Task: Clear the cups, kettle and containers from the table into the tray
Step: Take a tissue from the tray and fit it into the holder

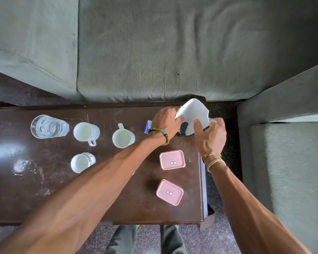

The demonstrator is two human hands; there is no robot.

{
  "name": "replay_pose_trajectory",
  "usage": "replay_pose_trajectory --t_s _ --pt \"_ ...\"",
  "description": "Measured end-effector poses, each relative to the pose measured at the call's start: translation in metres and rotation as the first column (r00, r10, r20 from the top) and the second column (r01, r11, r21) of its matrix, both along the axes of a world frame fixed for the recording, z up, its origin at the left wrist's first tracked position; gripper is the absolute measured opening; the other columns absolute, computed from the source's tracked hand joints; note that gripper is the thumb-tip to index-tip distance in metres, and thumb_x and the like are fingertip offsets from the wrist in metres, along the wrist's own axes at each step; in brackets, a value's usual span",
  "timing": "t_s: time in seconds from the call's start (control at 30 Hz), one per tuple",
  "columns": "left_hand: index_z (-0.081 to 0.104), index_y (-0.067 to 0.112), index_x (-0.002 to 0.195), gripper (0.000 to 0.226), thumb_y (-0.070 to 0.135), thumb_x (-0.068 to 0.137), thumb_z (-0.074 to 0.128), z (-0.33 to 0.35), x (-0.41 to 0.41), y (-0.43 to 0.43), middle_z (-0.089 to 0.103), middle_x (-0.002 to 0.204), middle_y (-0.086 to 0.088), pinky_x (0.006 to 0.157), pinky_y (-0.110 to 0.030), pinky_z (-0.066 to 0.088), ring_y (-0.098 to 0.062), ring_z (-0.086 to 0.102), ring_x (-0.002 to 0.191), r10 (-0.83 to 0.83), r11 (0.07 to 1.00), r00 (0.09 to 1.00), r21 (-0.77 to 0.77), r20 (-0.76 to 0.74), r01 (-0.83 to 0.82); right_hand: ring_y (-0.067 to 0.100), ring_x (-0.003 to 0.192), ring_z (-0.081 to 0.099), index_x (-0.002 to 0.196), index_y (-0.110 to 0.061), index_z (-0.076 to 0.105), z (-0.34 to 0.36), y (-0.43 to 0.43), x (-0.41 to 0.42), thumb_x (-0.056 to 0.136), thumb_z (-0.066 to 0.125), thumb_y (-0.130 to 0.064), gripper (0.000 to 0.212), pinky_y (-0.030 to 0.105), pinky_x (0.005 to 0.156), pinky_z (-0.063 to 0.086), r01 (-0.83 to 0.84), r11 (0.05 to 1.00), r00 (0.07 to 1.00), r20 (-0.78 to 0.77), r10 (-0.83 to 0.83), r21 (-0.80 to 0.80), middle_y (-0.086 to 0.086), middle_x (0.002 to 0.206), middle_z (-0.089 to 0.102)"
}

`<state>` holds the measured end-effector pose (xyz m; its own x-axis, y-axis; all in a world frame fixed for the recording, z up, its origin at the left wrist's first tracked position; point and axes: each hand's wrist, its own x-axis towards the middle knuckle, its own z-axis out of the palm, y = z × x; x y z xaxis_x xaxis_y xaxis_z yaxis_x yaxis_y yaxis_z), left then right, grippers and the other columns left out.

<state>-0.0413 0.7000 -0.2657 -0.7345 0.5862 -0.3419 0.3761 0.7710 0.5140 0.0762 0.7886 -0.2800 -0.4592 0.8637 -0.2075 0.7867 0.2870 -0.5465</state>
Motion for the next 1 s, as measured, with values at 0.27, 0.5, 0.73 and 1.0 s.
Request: replay_pose_trajectory --t_s 0.27,0.5,0.73,1.0 --pt "0.065 0.011 0.095 0.028 0.038 0.089 0.059 -0.002 0.005 -0.007 0.064 0.093 -0.006 0.072 -0.037 0.05 -0.025 0.06 0.085 -0.02 0.999 0.999 0.049 -0.027 0.021 0.022 0.086 0.055 0.091 -0.007 0.068 -0.004 -0.003 0.006 0.084 0.065 -0.045 0.039 0.028 0.067 0.038 0.014 1.0 1.0 0.01 -0.014 -0.006 0.0 0.106 0.052" --pt "0.065 0.009 0.096 0.025 0.033 0.091 0.058 -0.007 0.002 -0.009 0.062 0.093 -0.008 0.073 -0.039 0.052 -0.027 0.06 0.086 -0.044 0.998 0.998 0.043 -0.038 0.045 0.023 0.083 0.055 0.075 -0.009 0.063 -0.005 -0.002 0.003 0.085 0.062 -0.044 0.036 0.032 0.067 0.045 -0.026 1.0 0.999 0.031 0.026 -0.002 -0.002 0.099 0.048" --pt "0.066 0.015 0.1 0.025 0.037 0.091 0.058 -0.002 0.002 -0.007 0.063 0.095 -0.004 0.068 -0.033 0.047 -0.022 0.059 0.085 -0.057 0.995 0.996 0.081 -0.063 0.062 0.019 0.085 0.056 0.082 -0.016 0.068 -0.001 -0.003 0.004 0.082 0.063 -0.045 0.03 0.029 0.068 0.042 0.027 1.0 1.0 -0.009 -0.027 -0.008 -0.007 0.1 0.047" --pt "0.064 0.015 0.103 0.026 0.038 0.091 0.058 -0.007 0.002 -0.007 0.062 0.096 -0.005 0.068 -0.035 0.05 -0.024 0.059 0.086 -0.089 0.996 0.994 0.011 -0.059 0.09 0.023 0.084 0.057 0.079 -0.013 0.069 0.0 -0.005 -0.001 0.083 0.063 -0.042 0.029 0.033 0.069 0.049 -0.018 1.0 0.999 0.03 0.018 -0.011 -0.002 0.098 0.051"
